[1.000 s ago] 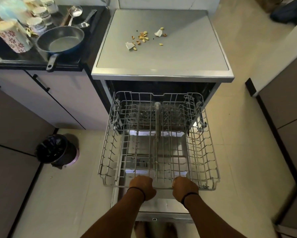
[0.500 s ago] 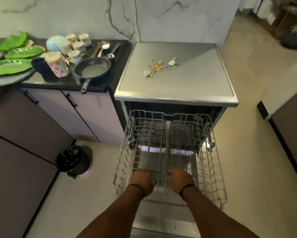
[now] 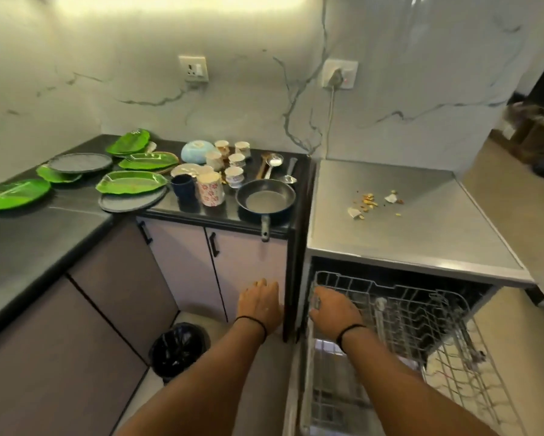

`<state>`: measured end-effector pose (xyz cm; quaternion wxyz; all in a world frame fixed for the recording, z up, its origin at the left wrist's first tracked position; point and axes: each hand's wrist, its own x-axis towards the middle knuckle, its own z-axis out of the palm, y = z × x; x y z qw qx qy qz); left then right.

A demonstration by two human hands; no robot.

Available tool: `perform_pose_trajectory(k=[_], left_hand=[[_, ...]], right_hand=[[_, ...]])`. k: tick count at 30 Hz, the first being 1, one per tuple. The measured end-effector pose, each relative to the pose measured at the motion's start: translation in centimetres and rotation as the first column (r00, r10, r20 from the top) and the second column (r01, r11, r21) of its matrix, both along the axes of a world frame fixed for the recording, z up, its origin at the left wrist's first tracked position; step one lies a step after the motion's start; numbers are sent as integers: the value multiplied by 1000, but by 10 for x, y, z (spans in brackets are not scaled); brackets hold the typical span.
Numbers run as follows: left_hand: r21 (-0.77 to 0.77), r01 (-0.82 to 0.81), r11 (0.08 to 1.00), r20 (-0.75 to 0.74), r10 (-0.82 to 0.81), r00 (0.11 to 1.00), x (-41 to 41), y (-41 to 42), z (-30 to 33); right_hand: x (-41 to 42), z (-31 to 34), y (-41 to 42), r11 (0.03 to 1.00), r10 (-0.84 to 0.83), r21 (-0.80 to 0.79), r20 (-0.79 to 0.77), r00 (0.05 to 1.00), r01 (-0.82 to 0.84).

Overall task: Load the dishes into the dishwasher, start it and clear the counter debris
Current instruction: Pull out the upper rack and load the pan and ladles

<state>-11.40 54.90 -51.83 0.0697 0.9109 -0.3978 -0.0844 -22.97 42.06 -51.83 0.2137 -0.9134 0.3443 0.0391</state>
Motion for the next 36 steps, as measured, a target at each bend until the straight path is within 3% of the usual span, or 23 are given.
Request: perform_pose_trajectory(k=[8,15,22,30,36], left_hand=[[-12,-21,1000,-1,21,1000,140,78,46],[-77,12,997,-44,-16,999,200,74,79],[89,136,987,-97,-127,987,228,35,83],[150,113,982,-138,-92,986,285,-34,72],[192,93,977,-179,-58,982,310,-77,48]], right_hand=[[136,50,78,997,-65,42,49,997,63],[191,89,86,980,-184,90,104,977,175],[217,88,66,973,-221,87,69,973,215],[276,71,7,957,-280,77,13,960,278],[308,33,-26,924,-345,181,11,939,337]])
